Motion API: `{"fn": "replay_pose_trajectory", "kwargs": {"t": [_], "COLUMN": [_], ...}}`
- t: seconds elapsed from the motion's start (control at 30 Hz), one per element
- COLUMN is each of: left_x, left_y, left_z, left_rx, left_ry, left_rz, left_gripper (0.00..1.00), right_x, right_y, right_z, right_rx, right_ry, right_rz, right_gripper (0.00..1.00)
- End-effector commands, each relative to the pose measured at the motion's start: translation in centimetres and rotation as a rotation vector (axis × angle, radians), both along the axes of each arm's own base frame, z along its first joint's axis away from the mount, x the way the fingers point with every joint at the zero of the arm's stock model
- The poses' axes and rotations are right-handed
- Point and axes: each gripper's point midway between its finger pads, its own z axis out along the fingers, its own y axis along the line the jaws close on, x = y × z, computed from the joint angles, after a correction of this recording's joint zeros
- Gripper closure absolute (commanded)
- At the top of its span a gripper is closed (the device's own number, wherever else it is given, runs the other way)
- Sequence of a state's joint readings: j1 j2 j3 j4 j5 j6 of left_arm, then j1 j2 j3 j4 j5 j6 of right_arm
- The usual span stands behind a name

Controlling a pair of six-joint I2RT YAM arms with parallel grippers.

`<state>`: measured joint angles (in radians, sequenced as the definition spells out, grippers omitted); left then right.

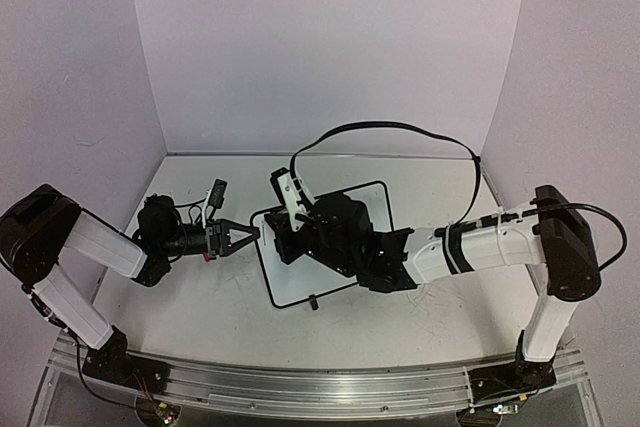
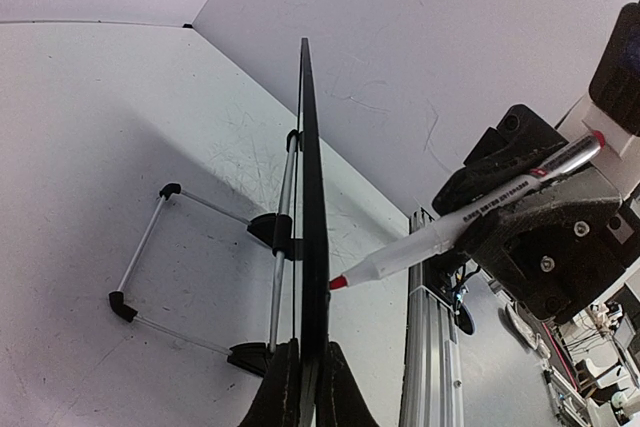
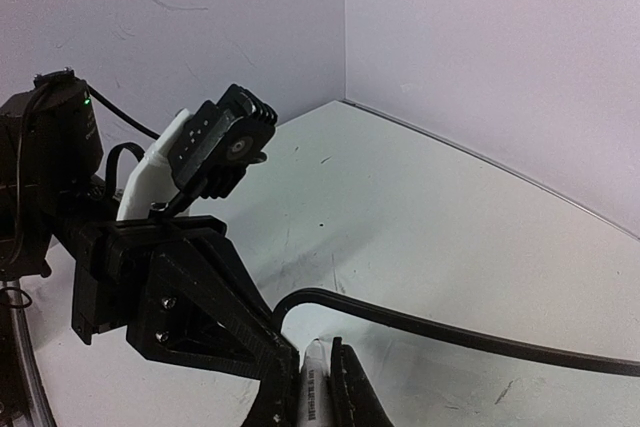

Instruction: Write a sentence on the whiteboard

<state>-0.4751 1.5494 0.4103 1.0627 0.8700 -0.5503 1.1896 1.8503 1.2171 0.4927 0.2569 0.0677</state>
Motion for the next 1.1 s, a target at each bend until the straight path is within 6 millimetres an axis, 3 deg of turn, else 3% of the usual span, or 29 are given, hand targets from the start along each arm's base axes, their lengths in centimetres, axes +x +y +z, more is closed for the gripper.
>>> {"fn": "replay_pose_trajectory", "kwargs": {"t": [0.0,0.47,1.07], "left_x": [-1.2,-1.2,-1.3], "left_y": [0.0,0.0,0.0], "left_z": [0.6,0.6,0.7], "left_rx": [-0.015,-0.014,-0.013], "left_ry": [0.016,0.015,0.014], "left_rz": [-0.044,-0.042,-0.043], "left_gripper": [1.00,1.00,1.00], "right_x": [0.6,0.8,1.8], "right_y": [0.5,0.6,-1.5], "right_z": [0.9,0.1,0.0], "right_rx": [0.027,0.012,0.008], "right_ry": [-0.009,0.000,0.002], "right_rz": [-0.017,-0.030,-0.137], "right_gripper": [1.00,1.00,1.00]}}
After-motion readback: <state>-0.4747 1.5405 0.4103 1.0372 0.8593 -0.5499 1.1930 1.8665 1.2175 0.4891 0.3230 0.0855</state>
